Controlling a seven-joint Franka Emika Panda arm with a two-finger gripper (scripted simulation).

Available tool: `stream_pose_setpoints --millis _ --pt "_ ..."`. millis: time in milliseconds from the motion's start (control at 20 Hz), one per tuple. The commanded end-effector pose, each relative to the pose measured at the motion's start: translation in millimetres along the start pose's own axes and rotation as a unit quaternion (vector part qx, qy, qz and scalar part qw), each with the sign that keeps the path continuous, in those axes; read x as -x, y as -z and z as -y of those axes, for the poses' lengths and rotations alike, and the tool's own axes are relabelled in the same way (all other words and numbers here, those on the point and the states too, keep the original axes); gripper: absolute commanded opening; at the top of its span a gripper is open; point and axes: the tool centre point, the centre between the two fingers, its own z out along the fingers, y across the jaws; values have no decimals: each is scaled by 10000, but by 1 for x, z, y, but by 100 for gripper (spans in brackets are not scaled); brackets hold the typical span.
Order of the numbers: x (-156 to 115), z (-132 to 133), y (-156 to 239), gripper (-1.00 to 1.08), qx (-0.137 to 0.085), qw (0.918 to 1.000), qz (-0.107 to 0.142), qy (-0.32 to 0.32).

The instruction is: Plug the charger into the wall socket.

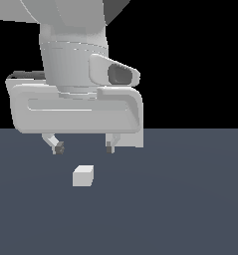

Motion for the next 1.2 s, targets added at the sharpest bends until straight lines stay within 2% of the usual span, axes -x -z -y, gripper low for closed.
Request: stream_pose_setpoints --millis 0,450,800,850,1150 --pt "2 0 -4 100 0 10000 -1 0" --pt "16 0 -35 100 1 10000 -14 1" --pt "20 1 -46 100 0 10000 -20 0" --pt "20 1 -46 -100 0 10000 -20 0" --pt "20 1 -46 -100 0 10000 -20 0"
